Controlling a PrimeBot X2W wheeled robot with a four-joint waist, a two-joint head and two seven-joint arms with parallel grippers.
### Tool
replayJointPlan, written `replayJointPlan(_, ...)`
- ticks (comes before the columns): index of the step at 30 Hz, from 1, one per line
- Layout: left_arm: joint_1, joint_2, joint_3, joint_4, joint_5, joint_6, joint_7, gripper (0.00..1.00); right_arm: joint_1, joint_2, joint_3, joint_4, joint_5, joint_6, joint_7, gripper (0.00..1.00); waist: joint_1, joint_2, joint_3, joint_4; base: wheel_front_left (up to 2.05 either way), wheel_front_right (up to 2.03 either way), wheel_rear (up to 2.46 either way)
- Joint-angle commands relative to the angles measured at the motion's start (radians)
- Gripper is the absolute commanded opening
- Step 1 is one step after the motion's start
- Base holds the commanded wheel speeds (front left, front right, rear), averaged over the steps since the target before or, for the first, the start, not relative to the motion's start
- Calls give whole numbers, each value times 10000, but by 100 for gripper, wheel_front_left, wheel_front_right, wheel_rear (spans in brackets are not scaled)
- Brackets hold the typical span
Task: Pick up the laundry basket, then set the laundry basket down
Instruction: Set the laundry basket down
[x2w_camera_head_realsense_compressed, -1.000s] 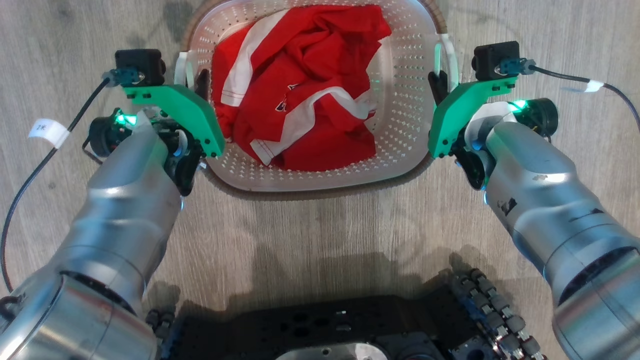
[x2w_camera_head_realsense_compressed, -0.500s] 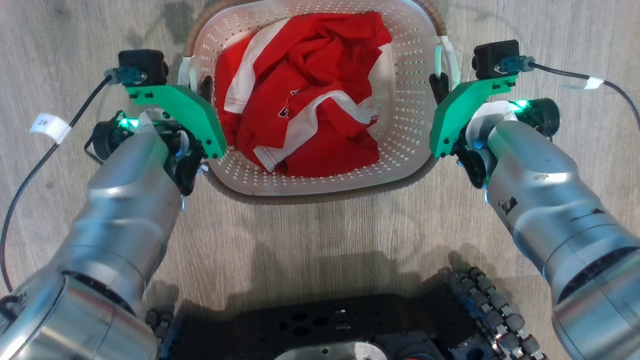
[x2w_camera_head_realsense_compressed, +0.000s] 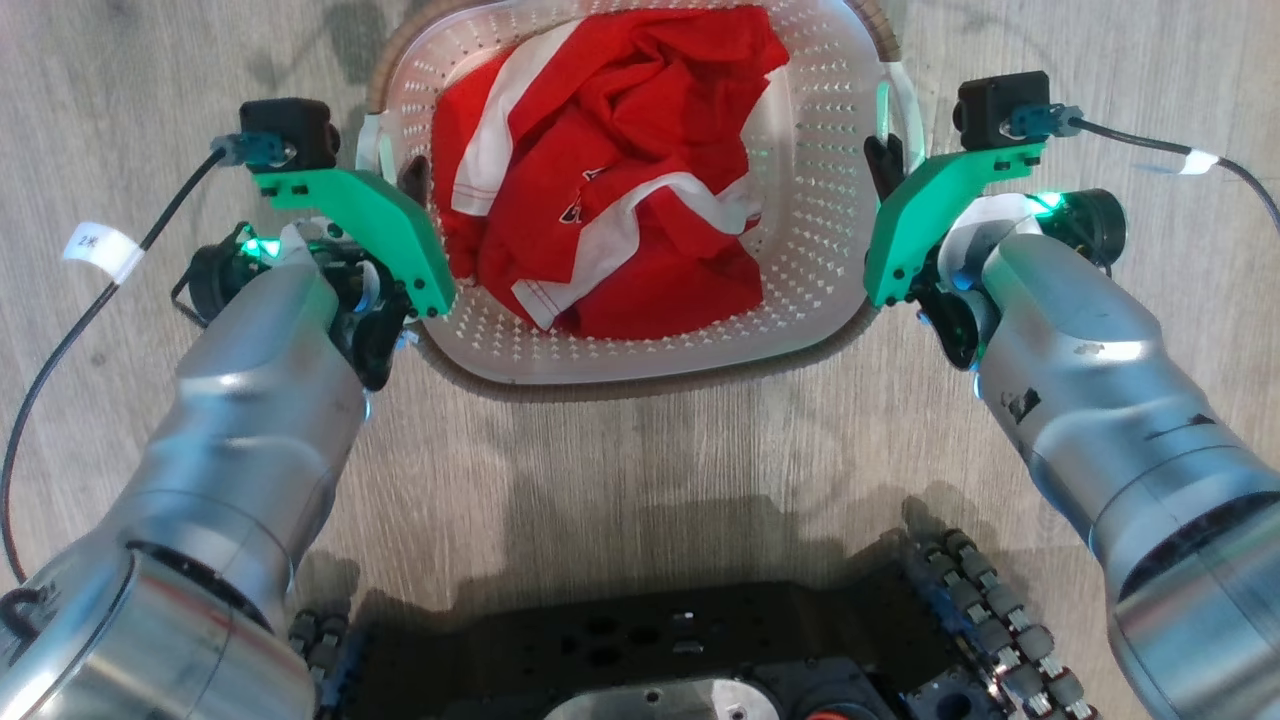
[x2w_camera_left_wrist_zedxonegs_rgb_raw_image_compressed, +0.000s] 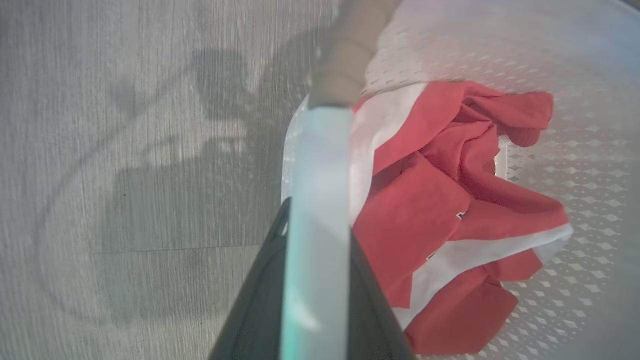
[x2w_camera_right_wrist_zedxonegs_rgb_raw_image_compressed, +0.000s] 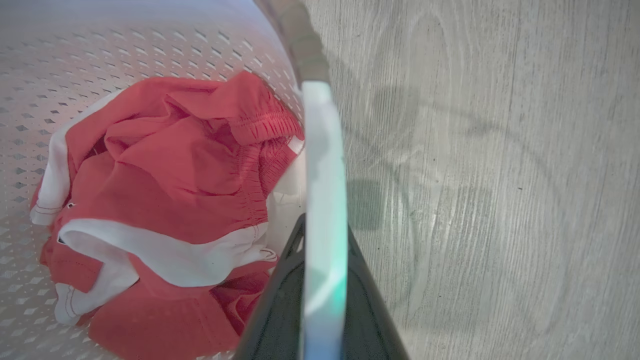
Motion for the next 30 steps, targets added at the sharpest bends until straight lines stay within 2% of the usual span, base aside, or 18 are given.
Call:
replayJointPlan(1,107,221,14,-50,-170,-75,-35,0,783,-38,45,161,3,-99,87,0,1,-1,36,27,0,0,0)
replayJointPlan(11,85,164,-156,-29,-352,-75,-15,0,795,-37,182,127,208,-99,93,0,1,-1,37,98,0,0,0)
replayJointPlan(12,75,163,-169,-17,-358,-75,-12,5,790,-36,231,58,223,-99,95,0,1,-1,39,102,0,0,0)
replayJointPlan(13,58,170,-169,-2,-366,-74,-20,49,765,-36,254,49,234,-99,58,11,1,-1,42,96,0,0,0)
replayJointPlan(14,31,181,-161,15,-367,-67,-75,100,734,-36,305,19,223,-99,20,46,1,-1,47,94,0,0,0)
replayJointPlan(15,25,183,-163,31,-372,-62,-58,100,686,-36,311,-9,237,-99,-91,100,1,-1,46,83,0,0,0)
replayJointPlan(23,15,259,-140,92,-408,-4,-156,100,495,-36,436,-135,271,-99,-581,100,1,-1,-155,22,0,0,0)
replayJointPlan(30,164,362,-126,112,-404,66,-526,100,581,-36,505,-121,309,-99,-850,100,1,-1,-745,-10,0,0,0)
